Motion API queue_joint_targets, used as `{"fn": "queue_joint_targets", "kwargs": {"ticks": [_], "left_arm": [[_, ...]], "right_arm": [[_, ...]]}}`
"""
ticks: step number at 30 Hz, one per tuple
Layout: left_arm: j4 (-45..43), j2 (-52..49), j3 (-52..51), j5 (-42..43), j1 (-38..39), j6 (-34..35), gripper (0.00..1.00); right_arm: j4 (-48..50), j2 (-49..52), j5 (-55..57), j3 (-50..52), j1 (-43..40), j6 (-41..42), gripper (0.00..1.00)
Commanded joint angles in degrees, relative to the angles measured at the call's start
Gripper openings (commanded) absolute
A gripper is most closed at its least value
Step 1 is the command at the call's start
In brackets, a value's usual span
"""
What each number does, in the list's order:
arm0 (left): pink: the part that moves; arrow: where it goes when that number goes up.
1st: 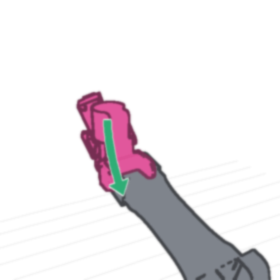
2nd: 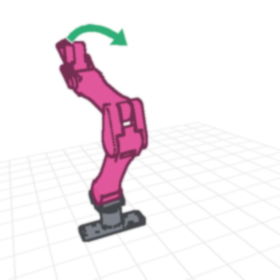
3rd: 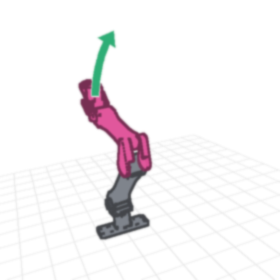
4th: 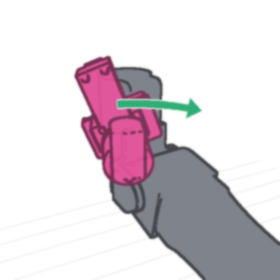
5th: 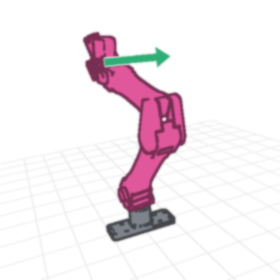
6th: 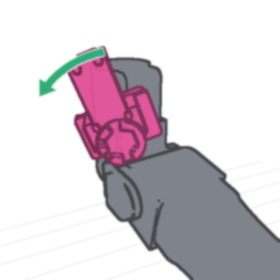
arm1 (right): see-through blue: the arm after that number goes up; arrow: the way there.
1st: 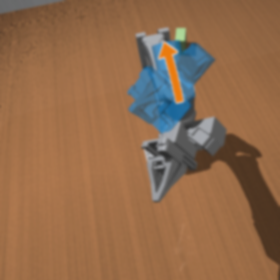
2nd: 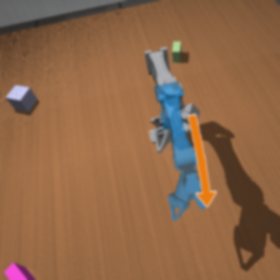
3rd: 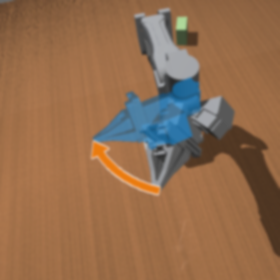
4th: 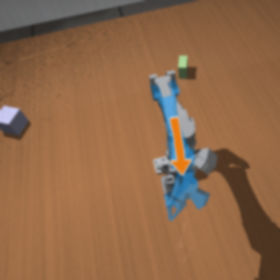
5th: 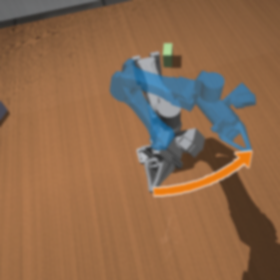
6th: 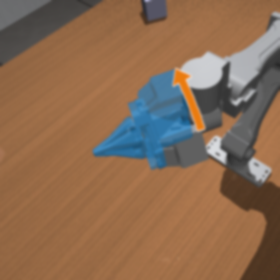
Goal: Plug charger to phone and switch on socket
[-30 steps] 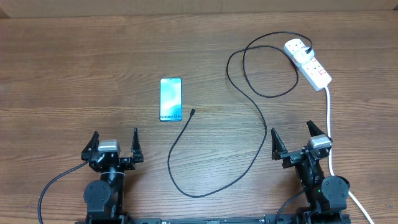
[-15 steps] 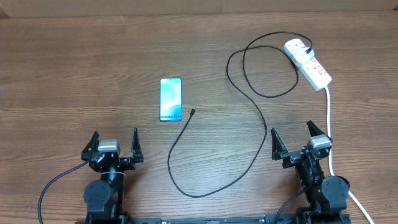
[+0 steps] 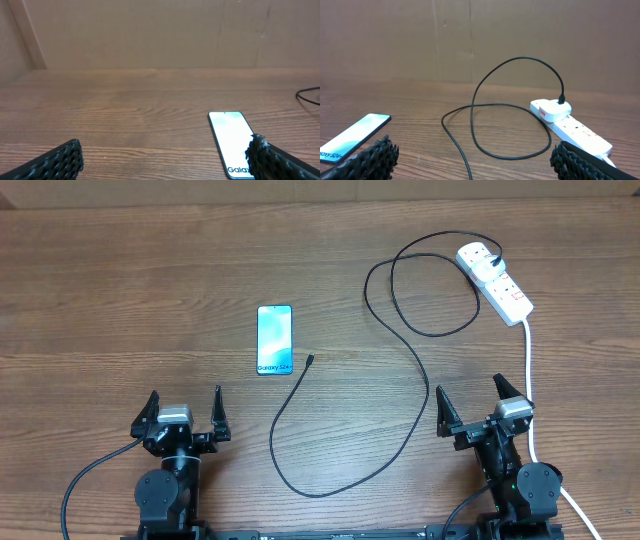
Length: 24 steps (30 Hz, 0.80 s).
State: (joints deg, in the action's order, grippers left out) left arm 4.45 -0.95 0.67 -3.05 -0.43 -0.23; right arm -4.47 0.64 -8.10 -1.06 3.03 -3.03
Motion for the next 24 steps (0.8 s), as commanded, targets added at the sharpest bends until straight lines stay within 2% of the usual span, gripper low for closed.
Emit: {"fn": "queue_joint_targets", "kwargs": {"ticks": [1, 18, 24], "left_arm": [[-0.2, 0.5, -0.4, 0.5, -0.3, -1.1, 1.00], [-0.6, 0.5, -0.4, -0.1, -0.3, -1.1, 1.00], [-2.4, 0.5, -0.4, 9.9, -0.3, 2.2, 1.00]], "right_arm": [[0.3, -0.2, 0.5, 0.6, -0.2, -0.2, 1.00], [0.3, -0.2, 0.5, 0.6, -0.2, -0.3, 1.00], [0.3, -0.2, 0.5, 0.6, -0.2, -0.3, 1.00]]}}
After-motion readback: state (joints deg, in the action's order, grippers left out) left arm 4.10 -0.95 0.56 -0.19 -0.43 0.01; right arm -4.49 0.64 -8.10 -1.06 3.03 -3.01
